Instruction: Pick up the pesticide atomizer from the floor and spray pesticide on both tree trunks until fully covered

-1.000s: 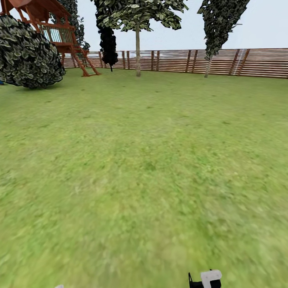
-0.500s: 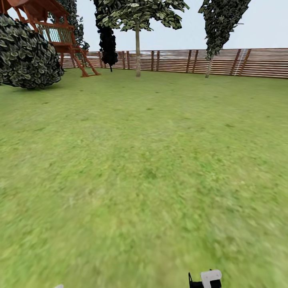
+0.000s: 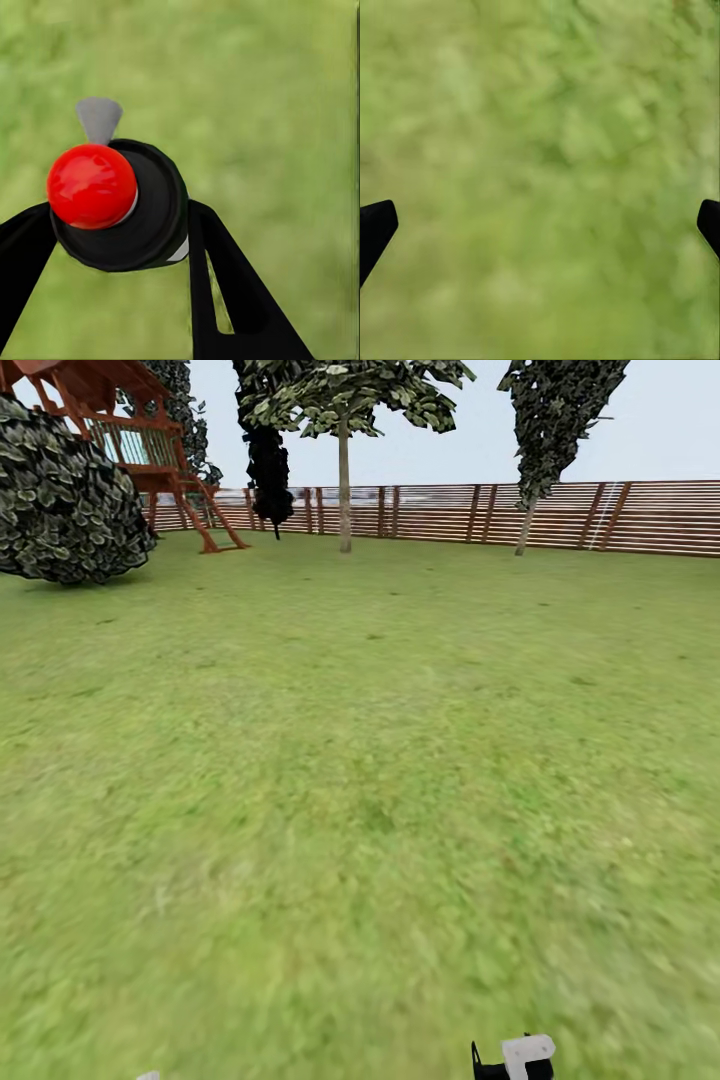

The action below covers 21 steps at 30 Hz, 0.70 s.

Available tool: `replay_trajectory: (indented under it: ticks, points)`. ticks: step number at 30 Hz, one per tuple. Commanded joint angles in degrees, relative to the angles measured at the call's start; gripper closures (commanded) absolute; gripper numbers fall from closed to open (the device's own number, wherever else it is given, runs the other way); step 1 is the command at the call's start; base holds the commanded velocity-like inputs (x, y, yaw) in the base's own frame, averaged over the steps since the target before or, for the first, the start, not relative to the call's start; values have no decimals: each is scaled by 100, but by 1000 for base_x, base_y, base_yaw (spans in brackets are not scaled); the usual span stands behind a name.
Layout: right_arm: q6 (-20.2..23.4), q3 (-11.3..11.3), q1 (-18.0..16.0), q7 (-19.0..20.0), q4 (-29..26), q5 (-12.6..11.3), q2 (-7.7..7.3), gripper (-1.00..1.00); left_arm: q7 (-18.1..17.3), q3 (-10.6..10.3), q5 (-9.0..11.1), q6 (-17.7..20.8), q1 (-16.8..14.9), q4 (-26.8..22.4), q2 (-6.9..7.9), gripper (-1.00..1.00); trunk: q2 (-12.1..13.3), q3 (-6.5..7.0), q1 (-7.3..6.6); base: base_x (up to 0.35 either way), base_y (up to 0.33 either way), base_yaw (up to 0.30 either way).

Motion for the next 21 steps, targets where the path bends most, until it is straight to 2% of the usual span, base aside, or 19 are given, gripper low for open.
replay_trajectory:
  ticks: [1,21]
  points:
    - [0,0,0,1,0,0,0,-100,0,2,0,1,1,1,0,100,0,0,0,340,0,0]
    - [0,0,0,3,0,0,0,-100,0,1,0,2,1,2,0,100,0,0,0,340,0,0]
